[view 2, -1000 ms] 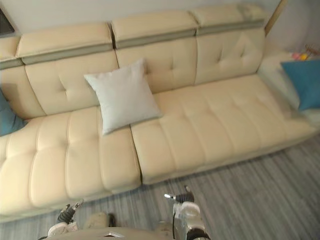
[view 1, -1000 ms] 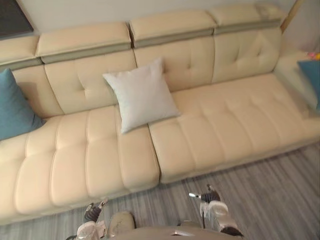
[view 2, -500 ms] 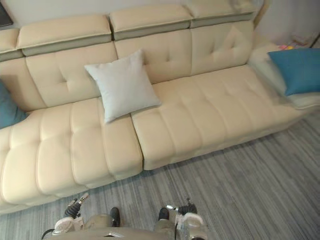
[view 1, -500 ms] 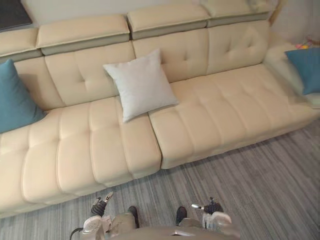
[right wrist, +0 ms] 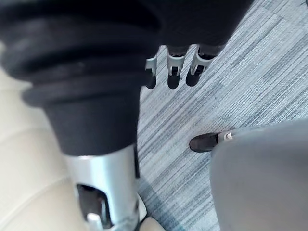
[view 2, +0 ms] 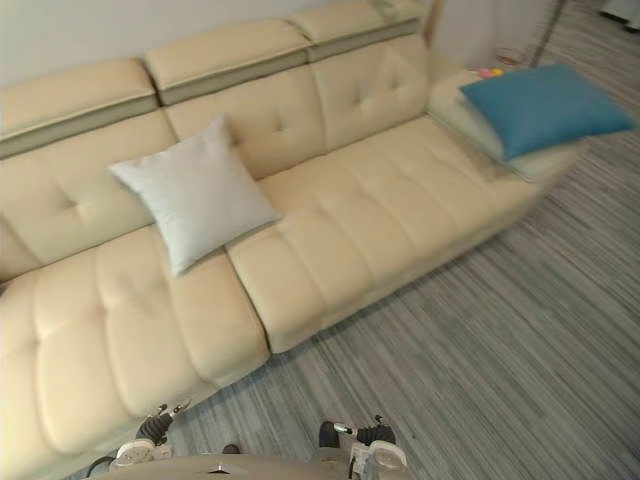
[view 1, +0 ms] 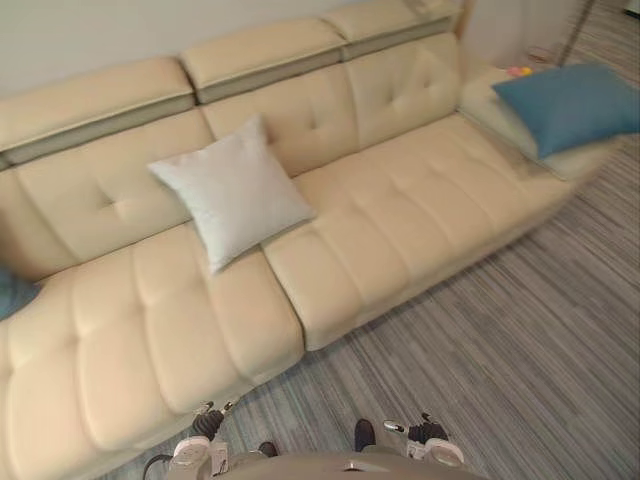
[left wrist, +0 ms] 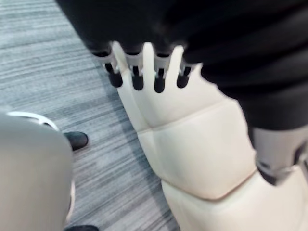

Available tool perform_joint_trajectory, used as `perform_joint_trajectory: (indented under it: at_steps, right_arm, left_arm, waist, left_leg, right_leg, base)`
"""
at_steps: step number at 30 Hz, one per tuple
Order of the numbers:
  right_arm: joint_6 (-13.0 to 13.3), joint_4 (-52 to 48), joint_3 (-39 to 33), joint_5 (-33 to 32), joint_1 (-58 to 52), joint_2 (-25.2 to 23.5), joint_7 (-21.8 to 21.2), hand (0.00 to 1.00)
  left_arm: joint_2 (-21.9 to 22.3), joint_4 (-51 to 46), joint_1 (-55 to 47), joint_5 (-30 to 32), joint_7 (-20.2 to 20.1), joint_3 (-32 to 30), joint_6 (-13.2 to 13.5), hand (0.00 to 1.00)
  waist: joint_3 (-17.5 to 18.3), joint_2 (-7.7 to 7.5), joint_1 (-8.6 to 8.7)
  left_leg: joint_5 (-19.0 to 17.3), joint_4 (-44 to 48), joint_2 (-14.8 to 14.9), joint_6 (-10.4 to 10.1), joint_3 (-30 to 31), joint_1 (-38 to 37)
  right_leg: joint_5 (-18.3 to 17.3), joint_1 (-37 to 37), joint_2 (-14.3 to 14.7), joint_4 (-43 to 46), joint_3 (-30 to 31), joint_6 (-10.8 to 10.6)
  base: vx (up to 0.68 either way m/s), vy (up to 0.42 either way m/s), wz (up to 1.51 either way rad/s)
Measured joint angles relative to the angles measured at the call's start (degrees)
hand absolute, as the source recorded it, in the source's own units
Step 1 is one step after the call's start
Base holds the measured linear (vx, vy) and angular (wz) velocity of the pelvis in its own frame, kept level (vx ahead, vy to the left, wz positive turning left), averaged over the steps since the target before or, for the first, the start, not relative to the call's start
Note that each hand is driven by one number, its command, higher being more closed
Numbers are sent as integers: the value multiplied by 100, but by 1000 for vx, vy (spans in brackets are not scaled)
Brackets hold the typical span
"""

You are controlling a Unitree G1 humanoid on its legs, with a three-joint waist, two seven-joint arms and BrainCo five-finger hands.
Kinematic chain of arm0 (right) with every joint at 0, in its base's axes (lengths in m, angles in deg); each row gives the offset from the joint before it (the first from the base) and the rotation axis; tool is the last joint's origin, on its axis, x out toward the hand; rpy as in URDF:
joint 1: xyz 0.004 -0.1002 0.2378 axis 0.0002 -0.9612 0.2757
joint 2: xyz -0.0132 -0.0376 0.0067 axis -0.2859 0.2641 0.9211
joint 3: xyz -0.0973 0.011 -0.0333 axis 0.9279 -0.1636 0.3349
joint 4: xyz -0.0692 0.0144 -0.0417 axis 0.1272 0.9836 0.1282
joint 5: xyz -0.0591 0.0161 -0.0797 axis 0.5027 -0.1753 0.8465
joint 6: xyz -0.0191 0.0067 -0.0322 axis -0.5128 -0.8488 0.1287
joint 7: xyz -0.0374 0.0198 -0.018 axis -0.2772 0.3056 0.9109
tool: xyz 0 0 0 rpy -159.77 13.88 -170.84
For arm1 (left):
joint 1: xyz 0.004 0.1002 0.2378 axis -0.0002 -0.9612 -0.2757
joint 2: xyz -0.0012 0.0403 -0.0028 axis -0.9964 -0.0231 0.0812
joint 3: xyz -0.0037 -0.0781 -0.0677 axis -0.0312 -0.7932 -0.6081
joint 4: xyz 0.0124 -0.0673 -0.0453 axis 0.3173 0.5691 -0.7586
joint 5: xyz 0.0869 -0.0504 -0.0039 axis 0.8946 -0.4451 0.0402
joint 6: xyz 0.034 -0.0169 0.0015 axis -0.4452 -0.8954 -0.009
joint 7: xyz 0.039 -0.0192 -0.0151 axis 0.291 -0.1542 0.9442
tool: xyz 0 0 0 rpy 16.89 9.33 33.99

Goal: Pick up cushions and gather them together orderly.

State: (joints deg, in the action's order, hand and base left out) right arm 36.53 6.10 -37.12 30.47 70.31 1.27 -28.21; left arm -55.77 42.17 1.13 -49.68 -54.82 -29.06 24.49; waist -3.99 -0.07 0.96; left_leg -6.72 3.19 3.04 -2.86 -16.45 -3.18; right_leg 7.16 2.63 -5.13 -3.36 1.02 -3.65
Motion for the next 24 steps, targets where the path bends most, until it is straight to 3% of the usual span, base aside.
perform_joint_trajectory:
  at_steps: [4,5,6,7,8,10,11,13,16,17,18,20,21,22,24]
  right_arm:
    - [-7,15,7,-12,175,28,8,0]
    - [-18,14,11,-10,248,23,8,0]
    - [-34,19,2,-9,324,19,8,0]
    - [-53,22,-14,-7,320,20,8,0]
    - [-54,22,-139,-6,332,30,12,0]
    - [-42,14,-169,-36,317,23,27,0]
    - [-44,26,-158,-41,278,51,42,0]
    - [-44,22,-163,-52,300,123,79,0]
    - [-45,22,-255,-70,277,158,84,0]
    - [-46,23,-274,-74,282,160,86,0]
    - [-44,23,-260,-88,291,144,84,0]
    - [-44,55,-182,-108,306,104,84,0]
    - [-45,49,-85,-109,292,121,88,0]
    - [-48,52,8,-109,343,140,93,0]
    - [-80,242,69,-108,397,307,94,0]
  left_arm:
    - [-11,1,148,8,-73,-2,0,0]
    - [-23,-4,160,8,-72,-7,-2,0]
    - [-24,-3,180,8,-71,-11,-7,0]
    - [-32,-10,186,7,-71,-8,-8,0]
    - [-44,-17,192,7,-69,-3,-9,0]
    - [-56,-42,153,8,-70,3,-9,0]
    - [-105,-39,133,8,-65,4,-9,0]
    - [-74,-38,135,8,-67,98,-9,0]
    - [-5,-26,155,9,-70,177,-9,0]
    - [8,-25,187,9,-71,178,-9,0]
    - [-5,-24,211,10,-69,172,-9,0]
    - [-18,-29,203,8,-68,150,-9,0]
    - [28,-67,155,-30,-80,139,-7,0]
    - [71,-104,145,-9,-69,131,0,0]
    - [144,-191,165,-15,-66,140,4,0]
  waist:
    - [-101,-65,9]
    - [-170,46,13]
    - [-188,62,22]
    - [-201,81,8]
    - [-270,205,15]
    - [-299,216,8]
    - [-312,223,8]
    - [-348,326,6]
    - [-335,357,39]
    - [-333,387,73]
    - [-372,350,62]
    - [-454,208,-36]
    - [-437,197,-79]
    - [-471,217,-105]
    - [-571,334,-180]
  left_leg:
    - [-301,369,101,76,-682,70]
    - [-368,480,221,112,-1070,134]
    - [-381,478,252,132,-1320,126]
    - [-380,457,260,131,-1497,85]
    - [-379,463,346,129,-1741,-11]
    - [-385,466,338,76,-1924,-162]
    - [-409,456,319,1,-1964,-265]
    - [-392,455,365,-30,-1951,-292]
    - [-421,469,468,-79,-1951,-333]
    - [-469,602,558,-191,-1970,-362]
    - [-574,1079,743,-358,-1964,-270]
    - [-604,2249,1080,-345,-1929,35]
    - [-497,3129,1309,-117,-1666,394]
    - [-617,3678,1305,-105,-1036,806]
    - [-1000,3732,899,-160,-198,1094]
  right_leg:
    - [412,395,186,4,254,137]
    - [576,538,255,-64,-290,390]
    - [263,628,191,116,-1172,653]
    - [-84,681,132,388,-1920,743]
    - [-414,705,4,699,-2746,829]
    - [-466,606,-159,922,-3328,812]
    - [-294,576,-84,887,-3144,546]
    - [-313,588,28,787,-2930,539]
    - [-394,616,201,689,-2754,571]
    - [-443,643,267,752,-2682,587]
    - [-540,717,325,884,-2624,626]
    - [-643,720,416,998,-2387,628]
    - [-652,707,460,981,-2174,633]
    - [-651,689,531,931,-1982,639]
    - [-651,519,656,676,-1555,643]
  base:
    - [-41,1,-116]
    - [-74,-50,-133]
    - [-64,-65,-128]
    - [-61,-84,-107]
    - [-49,-82,-95]
    - [-7,-100,-83]
    - [19,-123,-77]
    - [-18,-99,-66]
    - [-62,-47,-43]
    - [-65,-27,-41]
    - [-77,-61,-59]
    - [-51,-107,-77]
    - [19,-91,-83]
    - [20,-48,-95]
    - [5,41,-113]
